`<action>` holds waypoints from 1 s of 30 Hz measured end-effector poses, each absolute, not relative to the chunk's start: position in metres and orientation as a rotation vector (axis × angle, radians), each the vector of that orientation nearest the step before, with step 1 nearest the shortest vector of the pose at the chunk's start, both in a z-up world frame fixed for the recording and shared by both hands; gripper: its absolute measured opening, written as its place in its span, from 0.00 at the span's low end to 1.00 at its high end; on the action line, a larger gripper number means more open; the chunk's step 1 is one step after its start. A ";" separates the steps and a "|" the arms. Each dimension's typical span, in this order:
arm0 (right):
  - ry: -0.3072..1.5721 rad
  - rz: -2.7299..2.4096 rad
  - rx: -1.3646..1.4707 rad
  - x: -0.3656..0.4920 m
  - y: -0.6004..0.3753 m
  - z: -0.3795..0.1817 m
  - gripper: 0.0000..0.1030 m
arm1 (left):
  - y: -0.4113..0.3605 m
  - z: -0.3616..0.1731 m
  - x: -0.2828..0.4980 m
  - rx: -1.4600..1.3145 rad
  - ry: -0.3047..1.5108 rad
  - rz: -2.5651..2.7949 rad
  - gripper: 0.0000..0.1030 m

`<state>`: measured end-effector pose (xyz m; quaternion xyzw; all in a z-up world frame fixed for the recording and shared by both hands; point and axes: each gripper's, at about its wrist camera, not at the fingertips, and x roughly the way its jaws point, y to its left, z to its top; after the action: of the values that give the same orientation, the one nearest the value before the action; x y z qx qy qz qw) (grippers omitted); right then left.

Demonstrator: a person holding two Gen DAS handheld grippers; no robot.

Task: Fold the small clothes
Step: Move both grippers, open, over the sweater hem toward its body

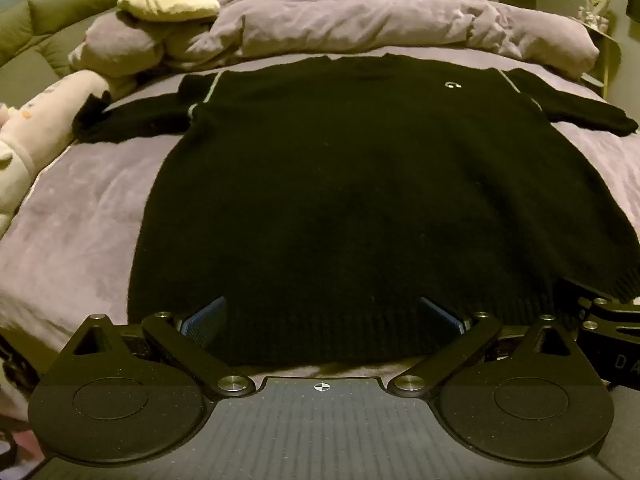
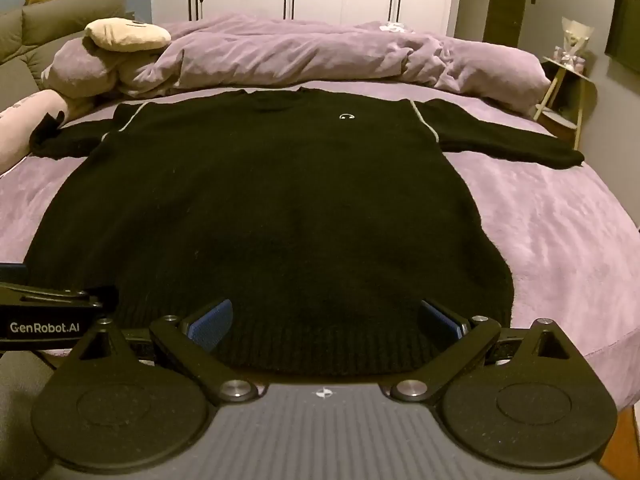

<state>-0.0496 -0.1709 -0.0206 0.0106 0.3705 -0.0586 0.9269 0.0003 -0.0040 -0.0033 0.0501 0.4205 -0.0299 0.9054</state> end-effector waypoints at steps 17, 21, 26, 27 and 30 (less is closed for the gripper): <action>0.759 -0.127 0.034 -0.052 -0.174 -0.021 0.96 | -0.002 -0.008 0.001 0.097 0.887 -0.074 1.00; 0.760 -0.128 0.035 -0.053 -0.175 -0.023 0.96 | -0.002 -0.010 0.001 0.095 0.894 -0.076 1.00; 0.765 -0.130 0.038 -0.052 -0.176 -0.023 0.96 | -0.002 -0.011 0.002 0.095 0.899 -0.076 1.00; 0.766 -0.130 0.039 -0.053 -0.177 -0.024 0.96 | -0.002 -0.011 0.002 0.094 0.901 -0.076 1.00; 0.769 -0.132 0.042 -0.051 -0.176 -0.024 0.96 | -0.001 -0.012 0.002 0.092 0.905 -0.076 1.00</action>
<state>-0.0510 -0.1763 -0.0240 0.0207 0.3746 -0.0645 0.9247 0.0016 -0.0015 -0.0122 0.0446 0.4372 -0.0367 0.8975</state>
